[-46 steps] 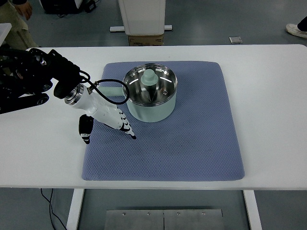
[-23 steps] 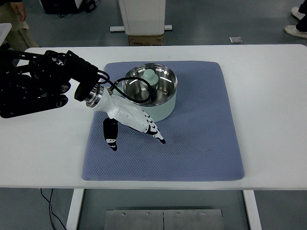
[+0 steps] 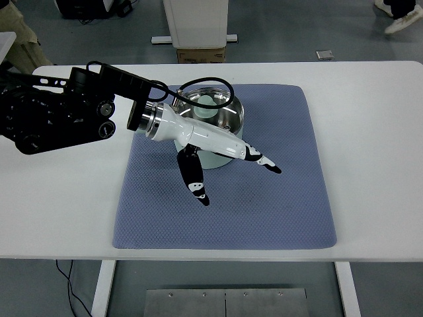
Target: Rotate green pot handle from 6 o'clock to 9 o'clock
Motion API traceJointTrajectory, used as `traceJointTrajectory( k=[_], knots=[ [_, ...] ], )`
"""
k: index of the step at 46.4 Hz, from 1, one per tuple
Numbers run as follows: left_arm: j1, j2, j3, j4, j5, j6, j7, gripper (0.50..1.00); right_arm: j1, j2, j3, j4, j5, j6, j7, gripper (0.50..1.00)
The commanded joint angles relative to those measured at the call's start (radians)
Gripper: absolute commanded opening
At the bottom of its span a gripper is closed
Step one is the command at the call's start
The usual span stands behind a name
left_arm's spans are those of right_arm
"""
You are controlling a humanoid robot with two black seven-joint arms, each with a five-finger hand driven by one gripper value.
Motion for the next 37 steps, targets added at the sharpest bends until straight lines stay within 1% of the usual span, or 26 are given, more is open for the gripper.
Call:
traceJointTrajectory(
  k=[1, 12, 28, 37],
  knots=[
    [0.009, -0.009, -0.015, 0.002, -0.074, 0.003, 0.0, 1.0, 0.0, 0.0, 0.0, 0.0, 0.0, 0.0, 0.0, 1.0],
    [0.01, -0.007, -0.027, 0.016, -0.298, 0.009, 0.0, 1.0, 0.0, 0.0, 0.0, 0.0, 0.0, 0.0, 0.0, 1.0],
    [0.036, -0.004, -0.039, 0.098, -0.595, 0.0, 0.0, 1.0, 0.0, 0.0, 0.0, 0.0, 0.0, 0.0, 0.0, 1.0],
    [0.049, 0.002, -0.041, 0.133, -0.701, 0.003, 0.0, 1.0, 0.0, 0.0, 0.0, 0.0, 0.0, 0.0, 0.0, 1.0]
  ],
)
